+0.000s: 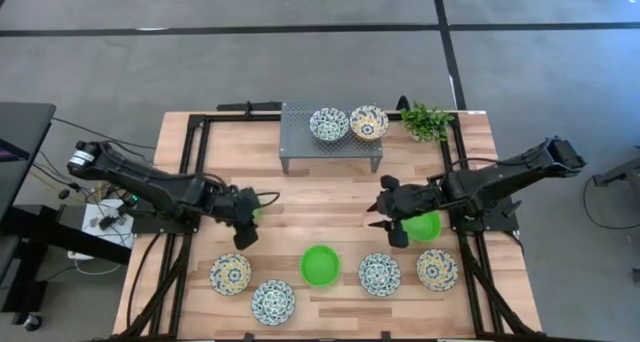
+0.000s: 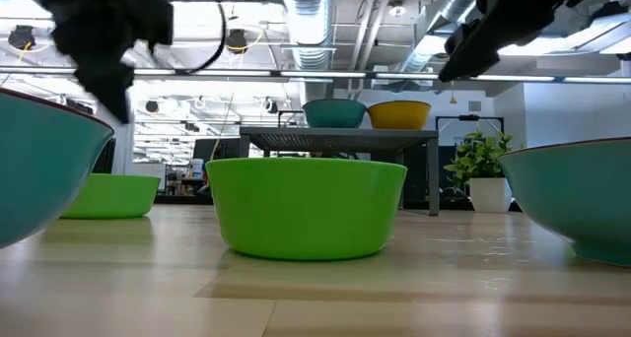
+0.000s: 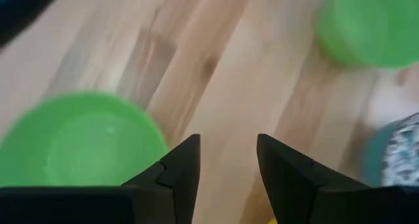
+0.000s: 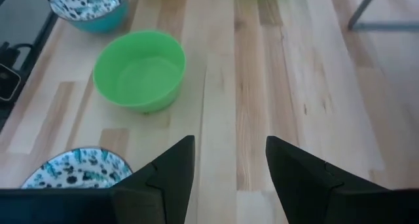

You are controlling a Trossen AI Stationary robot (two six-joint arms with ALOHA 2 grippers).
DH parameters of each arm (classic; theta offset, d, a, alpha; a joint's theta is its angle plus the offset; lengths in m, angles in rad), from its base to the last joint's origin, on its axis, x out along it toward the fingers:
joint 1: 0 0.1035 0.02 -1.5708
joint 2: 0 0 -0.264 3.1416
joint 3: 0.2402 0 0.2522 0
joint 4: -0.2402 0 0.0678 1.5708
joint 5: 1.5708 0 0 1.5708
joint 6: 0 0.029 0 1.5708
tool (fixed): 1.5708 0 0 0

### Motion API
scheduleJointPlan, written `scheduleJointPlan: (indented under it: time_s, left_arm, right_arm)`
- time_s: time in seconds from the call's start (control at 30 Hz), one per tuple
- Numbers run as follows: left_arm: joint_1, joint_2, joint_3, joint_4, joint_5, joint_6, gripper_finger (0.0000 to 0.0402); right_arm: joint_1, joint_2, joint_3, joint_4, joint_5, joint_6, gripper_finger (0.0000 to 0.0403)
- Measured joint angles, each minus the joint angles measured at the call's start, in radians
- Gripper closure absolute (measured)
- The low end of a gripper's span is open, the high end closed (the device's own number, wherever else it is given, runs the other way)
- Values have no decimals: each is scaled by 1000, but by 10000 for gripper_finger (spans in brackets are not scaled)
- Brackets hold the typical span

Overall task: Pick & Place Mini bowls
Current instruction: Put the left green bowl on the shelf

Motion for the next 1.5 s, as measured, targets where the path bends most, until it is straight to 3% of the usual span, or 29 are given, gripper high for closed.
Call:
scheduleJointPlan:
  time_s: [0.77,0.9,1.17,1.5]
  left_arm:
    - [-5,-2,-238,2,-48,-37,253]
    - [-5,-2,-239,17,-47,12,278]
    - [-5,-2,-239,64,-38,78,387]
    - [-5,-2,-218,129,-20,167,393]
  right_arm:
    - [1,0,0,38,0,-57,218]
    - [1,0,0,39,0,-57,218]
    - [1,0,1,39,0,-57,218]
    - [1,0,2,39,0,-57,218]
